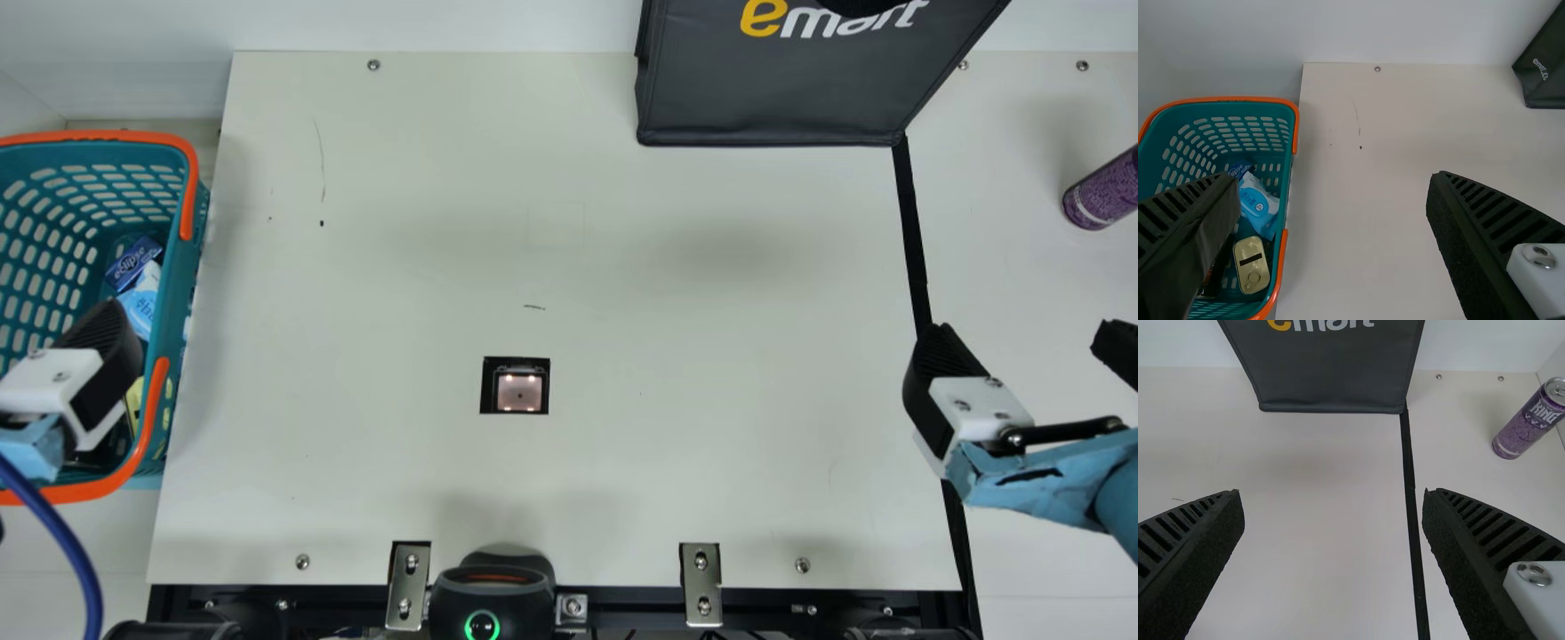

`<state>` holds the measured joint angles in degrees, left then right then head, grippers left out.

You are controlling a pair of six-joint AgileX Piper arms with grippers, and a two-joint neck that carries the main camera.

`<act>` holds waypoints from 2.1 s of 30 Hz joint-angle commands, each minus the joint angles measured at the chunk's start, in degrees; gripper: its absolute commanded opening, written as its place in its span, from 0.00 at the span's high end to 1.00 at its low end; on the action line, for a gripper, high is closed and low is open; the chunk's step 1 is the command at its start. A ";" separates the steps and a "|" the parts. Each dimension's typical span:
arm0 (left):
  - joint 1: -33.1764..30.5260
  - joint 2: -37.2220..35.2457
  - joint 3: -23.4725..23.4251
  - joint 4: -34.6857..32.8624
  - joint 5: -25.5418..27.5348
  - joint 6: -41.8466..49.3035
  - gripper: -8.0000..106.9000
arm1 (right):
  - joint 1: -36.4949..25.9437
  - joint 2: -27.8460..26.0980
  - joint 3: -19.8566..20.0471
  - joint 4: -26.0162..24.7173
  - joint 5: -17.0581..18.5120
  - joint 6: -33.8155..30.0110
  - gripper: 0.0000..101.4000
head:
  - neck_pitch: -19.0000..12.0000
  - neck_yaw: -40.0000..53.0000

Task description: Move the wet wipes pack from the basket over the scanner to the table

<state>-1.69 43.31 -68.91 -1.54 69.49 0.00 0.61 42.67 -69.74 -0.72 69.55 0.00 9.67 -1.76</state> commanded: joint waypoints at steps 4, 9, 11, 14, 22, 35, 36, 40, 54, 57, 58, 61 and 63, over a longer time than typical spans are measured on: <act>0.00 0.00 0.00 0.00 0.00 0.00 0.15 | 0.00 0.00 0.00 0.00 0.00 0.00 0.06 | -1.75 5.52; 0.00 0.00 0.00 0.00 0.00 0.00 0.15 | 0.00 0.00 0.00 0.00 0.00 0.00 0.06 | -1.75 12.21; 0.00 0.00 0.00 0.00 0.00 0.00 0.15 | 0.00 0.00 0.00 0.00 -0.06 0.00 0.06 | -1.75 14.88; 0.00 0.00 0.00 0.00 0.00 0.00 0.15 | 0.00 0.00 0.00 0.00 -0.06 0.00 0.06 | -1.75 18.88; 0.00 0.00 0.00 0.00 0.00 0.00 0.15 | 0.00 0.00 0.00 0.00 -0.06 0.00 0.06 | -1.75 20.18; -0.05 0.05 -0.01 0.04 -0.04 -0.05 0.15 | 0.00 0.00 0.00 0.00 -0.06 0.00 0.06 | -1.75 20.18; 0.00 0.05 0.04 0.13 -0.20 -0.04 0.15 | 0.00 0.00 0.00 0.00 -0.06 0.00 0.06 | -1.75 20.18; 1.26 1.18 0.07 0.67 -0.97 -1.39 0.15 | 0.00 0.00 0.00 0.00 -0.06 0.00 0.06 | -1.75 20.18; 18.30 15.49 -2.69 3.62 -5.28 -12.44 0.15 | 0.00 0.00 0.00 0.00 0.00 0.00 0.06 | -1.75 20.18; 22.52 18.66 -4.08 3.40 -5.83 -12.69 0.15 | 0.00 0.00 0.00 0.00 0.00 0.00 0.06 | -1.75 20.18; 23.85 19.68 -4.54 3.20 -5.99 -12.38 0.15 | 0.00 0.00 0.00 0.00 0.00 0.00 0.06 | -1.75 20.18; 27.37 22.56 -5.89 2.72 -6.41 -10.97 0.15 | 0.00 0.00 0.00 0.00 0.00 0.00 0.06 | -1.75 20.18; 29.01 24.37 -6.66 2.60 -6.64 -9.68 0.15 | 0.00 0.00 0.00 0.00 0.00 0.00 0.06 | -1.75 20.18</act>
<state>25.44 66.37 -75.32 1.08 62.94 -10.46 0.61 42.67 -69.74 -0.72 69.54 0.00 9.67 18.19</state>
